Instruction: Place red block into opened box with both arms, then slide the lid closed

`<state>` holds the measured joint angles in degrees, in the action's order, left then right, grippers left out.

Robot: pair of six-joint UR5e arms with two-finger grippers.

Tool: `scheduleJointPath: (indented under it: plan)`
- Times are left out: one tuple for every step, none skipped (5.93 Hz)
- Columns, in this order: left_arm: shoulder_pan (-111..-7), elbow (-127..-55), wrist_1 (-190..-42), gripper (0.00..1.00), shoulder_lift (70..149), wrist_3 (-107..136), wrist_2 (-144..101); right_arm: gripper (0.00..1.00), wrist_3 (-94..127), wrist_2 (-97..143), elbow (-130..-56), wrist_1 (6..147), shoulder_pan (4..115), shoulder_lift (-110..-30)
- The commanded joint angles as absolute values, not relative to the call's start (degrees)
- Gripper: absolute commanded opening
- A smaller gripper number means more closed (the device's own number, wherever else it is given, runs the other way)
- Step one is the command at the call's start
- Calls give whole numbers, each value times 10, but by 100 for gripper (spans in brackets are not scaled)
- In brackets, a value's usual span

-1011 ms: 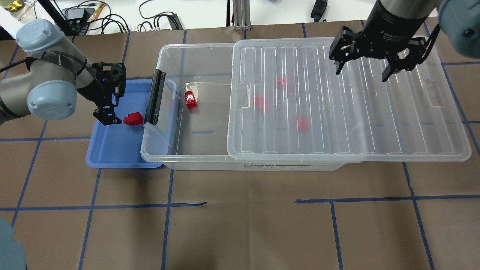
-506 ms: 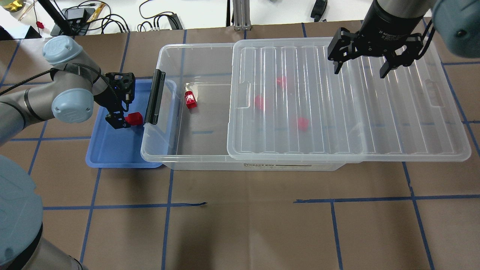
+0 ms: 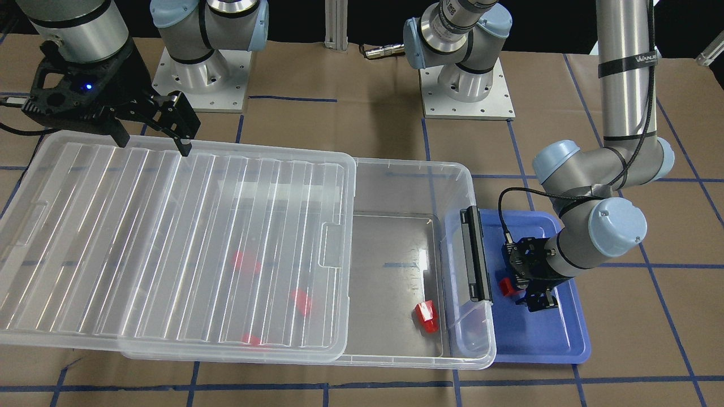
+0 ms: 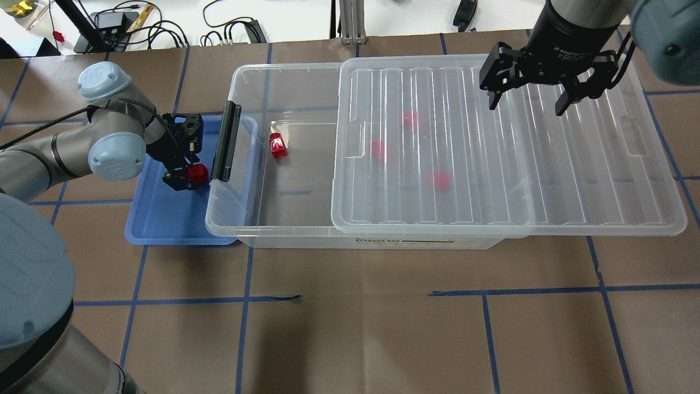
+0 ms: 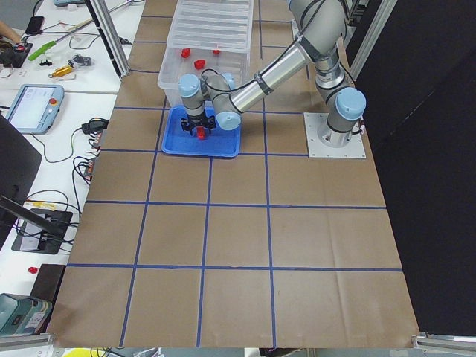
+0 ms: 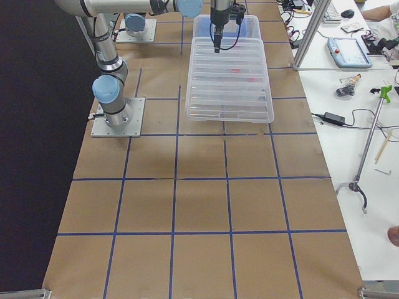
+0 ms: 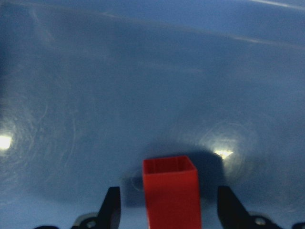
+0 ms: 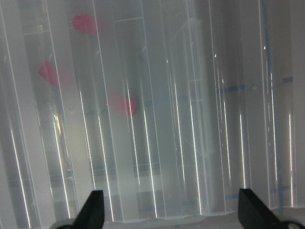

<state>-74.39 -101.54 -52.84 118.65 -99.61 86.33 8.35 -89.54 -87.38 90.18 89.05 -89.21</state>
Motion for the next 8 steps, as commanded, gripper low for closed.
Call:
scheduleJointPath:
  plan:
    - [-744, -1005, -529, 4, 1184, -998, 863, 100, 83, -895, -875, 900, 890, -892]
    - [-754, -986, -553, 3, 1167, -995, 866, 100, 83, -895, -875, 900, 889, -892]
    - [-757, -945, -652, 3, 1140, -995, 867, 100, 83, -895, -876, 901, 889, -892]
    - [-765, -917, -728, 3, 1105, -991, 865, 100, 83, -895, -876, 901, 889, -892]
    - [-792, -912, -755, 3, 1055, -960, 866, 100, 83, -896, -876, 899, 889, -892]
    - [-825, -911, -763, 3, 1025, -907, 865, 100, 83, -896, -875, 897, 889, -892]
    - [-865, -911, -763, 3, 1006, -877, 864, 100, 83, -896, -875, 897, 888, -892]
    - [-888, -915, -760, 3, 1007, -844, 863, 100, 84, -895, -875, 894, 887, -892]
